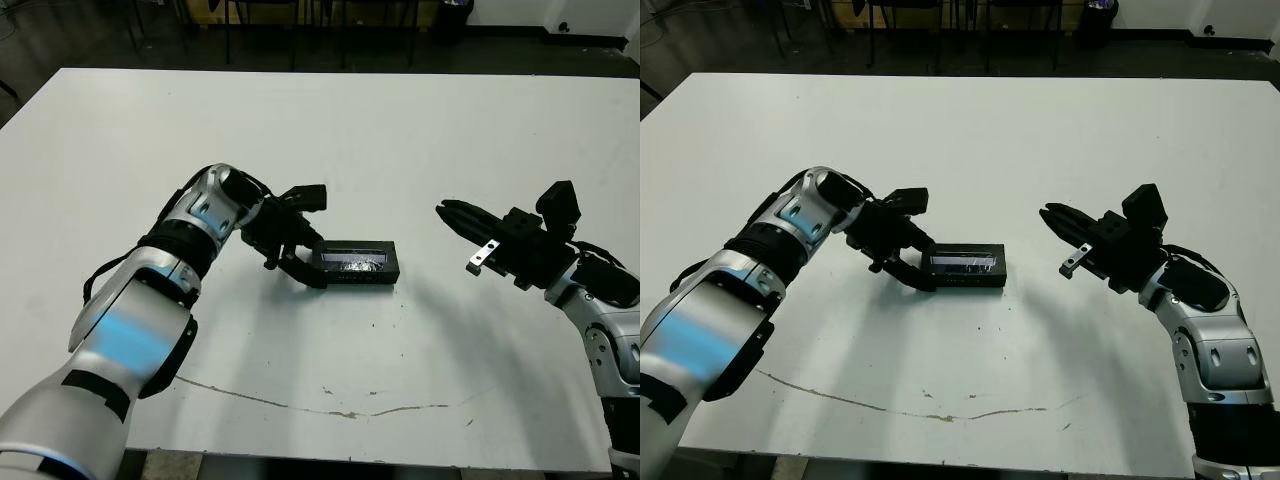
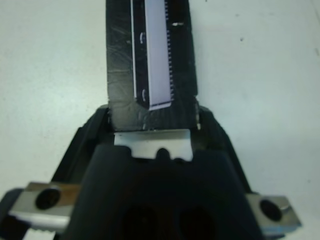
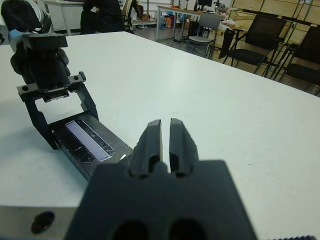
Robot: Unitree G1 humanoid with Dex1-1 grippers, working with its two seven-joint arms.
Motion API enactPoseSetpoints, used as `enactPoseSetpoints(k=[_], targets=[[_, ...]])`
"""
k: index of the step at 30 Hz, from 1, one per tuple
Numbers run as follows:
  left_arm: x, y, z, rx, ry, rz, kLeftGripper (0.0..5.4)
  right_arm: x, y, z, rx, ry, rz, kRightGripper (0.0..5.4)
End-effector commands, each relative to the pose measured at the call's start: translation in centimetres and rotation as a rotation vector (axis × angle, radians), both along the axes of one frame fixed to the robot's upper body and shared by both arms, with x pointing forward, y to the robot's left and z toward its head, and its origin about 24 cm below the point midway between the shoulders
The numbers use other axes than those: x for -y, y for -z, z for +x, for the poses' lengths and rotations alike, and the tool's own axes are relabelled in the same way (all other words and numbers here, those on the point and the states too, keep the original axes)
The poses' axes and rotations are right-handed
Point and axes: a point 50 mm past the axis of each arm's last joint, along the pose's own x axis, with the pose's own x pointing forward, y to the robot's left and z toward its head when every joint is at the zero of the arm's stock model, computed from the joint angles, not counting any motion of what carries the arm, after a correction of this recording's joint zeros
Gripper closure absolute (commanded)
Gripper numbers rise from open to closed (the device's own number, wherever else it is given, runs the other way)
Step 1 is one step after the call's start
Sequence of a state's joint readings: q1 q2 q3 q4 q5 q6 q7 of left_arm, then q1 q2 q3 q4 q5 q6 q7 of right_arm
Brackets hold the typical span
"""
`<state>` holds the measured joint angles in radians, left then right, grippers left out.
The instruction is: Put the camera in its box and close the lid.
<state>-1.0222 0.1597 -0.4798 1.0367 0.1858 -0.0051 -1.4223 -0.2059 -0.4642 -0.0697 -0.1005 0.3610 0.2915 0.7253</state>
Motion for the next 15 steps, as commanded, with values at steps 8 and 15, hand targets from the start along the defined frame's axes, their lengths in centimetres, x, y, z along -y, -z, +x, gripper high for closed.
enactPoseSetpoints(k=[8,15], targets=[[-0.6,3.8,-1.7,-0.090,0.018,0.118,2.75,0.0,0.4,-0.1,-0.034,0.009,-0.003,5.40],[-1.3,4.8,-2.0,-0.080,0.013,0.155,2.37,-0.1,0.2,-0.2,-0.022,-0.004,-0.005,5.40]])
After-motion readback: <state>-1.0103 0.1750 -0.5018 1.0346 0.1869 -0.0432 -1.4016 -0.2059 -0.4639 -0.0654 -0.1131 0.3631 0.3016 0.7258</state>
